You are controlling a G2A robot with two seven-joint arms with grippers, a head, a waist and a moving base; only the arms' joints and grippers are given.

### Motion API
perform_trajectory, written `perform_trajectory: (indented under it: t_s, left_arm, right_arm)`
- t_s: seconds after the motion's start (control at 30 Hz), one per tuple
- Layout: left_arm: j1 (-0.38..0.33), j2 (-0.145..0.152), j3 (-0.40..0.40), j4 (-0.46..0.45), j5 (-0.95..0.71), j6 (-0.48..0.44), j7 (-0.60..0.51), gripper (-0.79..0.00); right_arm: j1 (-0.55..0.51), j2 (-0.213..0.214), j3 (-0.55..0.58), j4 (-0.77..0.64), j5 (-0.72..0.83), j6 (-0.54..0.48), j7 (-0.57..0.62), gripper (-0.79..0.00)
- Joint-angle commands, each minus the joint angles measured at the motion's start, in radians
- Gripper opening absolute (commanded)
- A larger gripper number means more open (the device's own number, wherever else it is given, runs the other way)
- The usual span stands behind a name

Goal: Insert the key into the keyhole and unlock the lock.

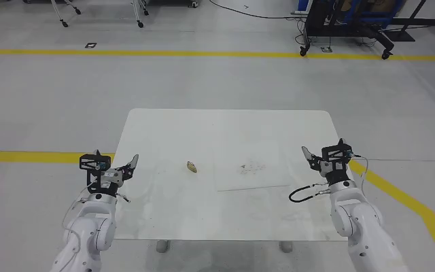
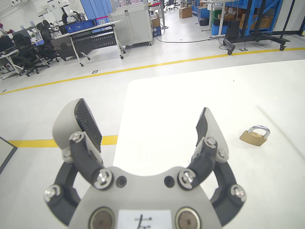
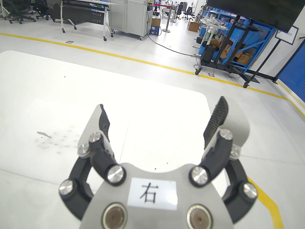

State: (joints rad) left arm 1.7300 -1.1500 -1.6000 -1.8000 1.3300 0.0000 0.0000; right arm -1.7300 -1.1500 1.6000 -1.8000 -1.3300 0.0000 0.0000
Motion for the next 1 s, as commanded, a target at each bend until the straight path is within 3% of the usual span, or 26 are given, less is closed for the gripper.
perform_trajectory:
  t_s: [0.0, 0.23, 0.57, 0.93, 0.97]
  left_arm:
    - [0.0, 0.0, 0.0, 0.0, 0.0, 0.0, 0.0, 0.0]
    - [0.0, 0.0, 0.0, 0.0, 0.0, 0.0, 0.0, 0.0]
    - [0.0, 0.0, 0.0, 0.0, 0.0, 0.0, 0.0, 0.0]
    - [0.0, 0.0, 0.0, 0.0, 0.0, 0.0, 0.0, 0.0]
    - [0.0, 0.0, 0.0, 0.0, 0.0, 0.0, 0.0, 0.0]
  right_arm:
    - [0.0, 0.0, 0.0, 0.0, 0.0, 0.0, 0.0, -0.001]
    - [0.036, -0.002, -0.044, 0.033, -0.016, -0.045, 0.029, 0.0]
    - [0.301, -0.026, -0.267, 0.353, 0.076, -0.354, 0.06, 0.0]
    - [0.54, -0.043, -0.422, 0.648, 0.017, -0.679, 0.034, -0.003]
    - [0.559, -0.046, -0.439, 0.671, 0.01, -0.713, 0.02, -0.043]
